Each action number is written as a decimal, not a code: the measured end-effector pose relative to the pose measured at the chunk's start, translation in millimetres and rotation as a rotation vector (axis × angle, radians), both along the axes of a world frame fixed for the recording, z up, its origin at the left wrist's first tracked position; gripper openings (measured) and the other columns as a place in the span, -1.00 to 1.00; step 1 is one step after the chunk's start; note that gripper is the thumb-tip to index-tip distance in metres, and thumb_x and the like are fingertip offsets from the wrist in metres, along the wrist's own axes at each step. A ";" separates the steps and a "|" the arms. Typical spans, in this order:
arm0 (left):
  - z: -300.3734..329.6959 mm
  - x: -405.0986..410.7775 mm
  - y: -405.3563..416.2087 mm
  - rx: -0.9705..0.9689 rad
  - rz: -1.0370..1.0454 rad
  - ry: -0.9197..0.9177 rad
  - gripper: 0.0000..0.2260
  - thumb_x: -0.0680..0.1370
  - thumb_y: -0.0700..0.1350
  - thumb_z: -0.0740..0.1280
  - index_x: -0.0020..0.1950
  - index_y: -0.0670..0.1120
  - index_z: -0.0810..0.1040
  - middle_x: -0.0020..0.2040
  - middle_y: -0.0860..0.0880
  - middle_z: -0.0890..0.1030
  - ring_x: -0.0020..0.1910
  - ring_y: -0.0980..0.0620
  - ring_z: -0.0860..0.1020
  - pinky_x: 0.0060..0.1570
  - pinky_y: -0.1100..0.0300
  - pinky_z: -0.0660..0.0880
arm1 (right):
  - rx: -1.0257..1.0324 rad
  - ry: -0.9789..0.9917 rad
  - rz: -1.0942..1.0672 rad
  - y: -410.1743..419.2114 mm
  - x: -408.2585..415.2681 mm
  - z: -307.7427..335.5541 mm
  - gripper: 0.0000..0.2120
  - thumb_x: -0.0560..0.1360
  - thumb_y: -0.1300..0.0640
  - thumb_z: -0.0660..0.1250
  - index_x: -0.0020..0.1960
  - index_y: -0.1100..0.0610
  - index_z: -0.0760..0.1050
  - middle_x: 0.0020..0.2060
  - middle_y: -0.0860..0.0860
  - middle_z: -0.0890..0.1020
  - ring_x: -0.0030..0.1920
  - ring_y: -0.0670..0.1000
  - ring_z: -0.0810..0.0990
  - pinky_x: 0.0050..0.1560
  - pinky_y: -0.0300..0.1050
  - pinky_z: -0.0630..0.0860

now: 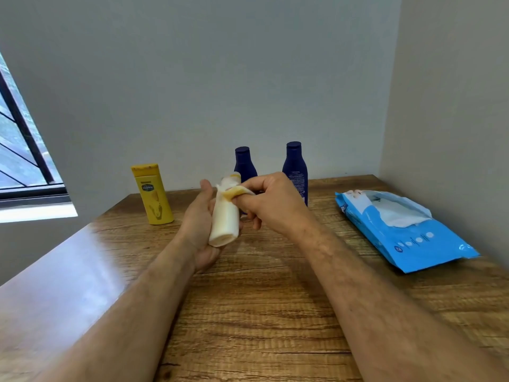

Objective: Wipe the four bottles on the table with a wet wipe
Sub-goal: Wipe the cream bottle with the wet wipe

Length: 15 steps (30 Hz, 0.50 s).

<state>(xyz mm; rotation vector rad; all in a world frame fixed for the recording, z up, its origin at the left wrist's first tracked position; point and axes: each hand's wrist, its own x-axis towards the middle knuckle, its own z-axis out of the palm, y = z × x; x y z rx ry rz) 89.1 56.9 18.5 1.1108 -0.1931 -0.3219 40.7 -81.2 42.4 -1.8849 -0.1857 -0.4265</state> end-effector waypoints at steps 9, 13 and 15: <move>3.0 -5.7 2.3 0.057 -0.095 -0.068 -0.30 0.54 0.42 0.07 0.31 -0.13 0.50 -0.27 -0.11 0.61 -0.45 0.03 0.54 -0.53 0.26 0.48 | 0.074 0.103 0.192 0.4 -3.3 3.1 -0.92 0.48 0.22 0.47 -0.03 0.17 0.67 -0.39 0.06 0.62 -0.52 -0.08 0.48 -0.58 -0.25 0.39; -2.5 -4.8 1.2 0.087 -0.215 -0.032 -0.11 0.43 0.58 -0.06 0.15 -0.18 0.55 -0.29 -0.11 0.44 -0.45 0.02 0.37 -0.53 0.26 0.33 | 0.171 0.000 -0.035 -4.9 3.9 0.3 -0.80 0.52 0.14 0.45 0.13 0.16 0.66 -0.30 0.05 0.67 -0.52 -0.11 0.48 -0.54 -0.23 0.43; -3.2 -4.4 1.0 0.063 -0.234 -0.034 -0.11 0.40 0.60 -0.04 0.01 -0.19 0.60 -0.30 -0.12 0.44 -0.45 0.02 0.34 -0.51 0.26 0.28 | 0.163 0.019 0.005 -4.9 4.3 -0.2 -0.79 0.52 0.17 0.45 0.14 0.18 0.65 -0.33 0.06 0.66 -0.52 -0.10 0.48 -0.55 -0.23 0.42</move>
